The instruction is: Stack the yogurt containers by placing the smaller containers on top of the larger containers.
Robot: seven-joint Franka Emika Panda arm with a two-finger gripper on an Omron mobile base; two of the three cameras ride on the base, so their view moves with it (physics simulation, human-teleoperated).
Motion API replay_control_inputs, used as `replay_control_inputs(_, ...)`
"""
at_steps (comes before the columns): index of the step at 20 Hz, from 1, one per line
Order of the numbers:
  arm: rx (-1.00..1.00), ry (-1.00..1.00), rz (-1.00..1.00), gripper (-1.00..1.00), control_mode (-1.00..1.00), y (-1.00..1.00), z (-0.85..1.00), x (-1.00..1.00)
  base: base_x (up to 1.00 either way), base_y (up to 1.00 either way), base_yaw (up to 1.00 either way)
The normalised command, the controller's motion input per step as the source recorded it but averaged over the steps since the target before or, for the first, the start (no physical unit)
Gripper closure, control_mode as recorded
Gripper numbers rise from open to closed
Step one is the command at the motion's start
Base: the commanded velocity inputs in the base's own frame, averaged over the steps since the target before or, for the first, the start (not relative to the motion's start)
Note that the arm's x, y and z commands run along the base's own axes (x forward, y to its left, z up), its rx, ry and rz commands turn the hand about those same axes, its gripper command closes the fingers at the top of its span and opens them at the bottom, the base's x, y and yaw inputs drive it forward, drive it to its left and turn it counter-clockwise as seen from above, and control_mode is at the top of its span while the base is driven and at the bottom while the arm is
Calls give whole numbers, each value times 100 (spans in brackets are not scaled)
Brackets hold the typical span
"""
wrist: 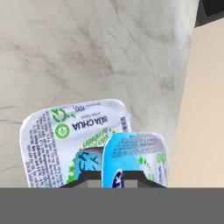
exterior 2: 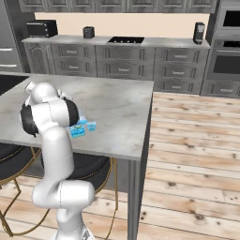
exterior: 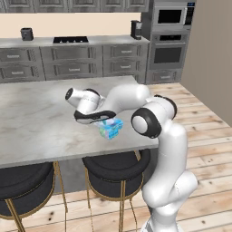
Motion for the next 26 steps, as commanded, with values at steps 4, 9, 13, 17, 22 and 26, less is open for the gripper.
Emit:
replay_control_inputs(4, 0, 0, 0, 100, -100, 0, -17, -21, 0, 0, 0)
replay_control_inputs(9, 0, 0, 0, 100, -100, 0, -14, -11, 0, 0, 0)
replay_control_inputs(13, 0, 0, 0, 100, -100, -4, -4, -1, 0, 0, 0)
replay_control_inputs(17, 0, 0, 0, -100, -100, -6, 0, 0, 0, 0, 0)
replay_control_inputs(22, 0, 0, 0, -100, -100, -1, 0, -3, 0, 0, 0)
replay_control_inputs(26, 0, 0, 0, -100, -100, 0, 0, -7, 0, 0, 0)
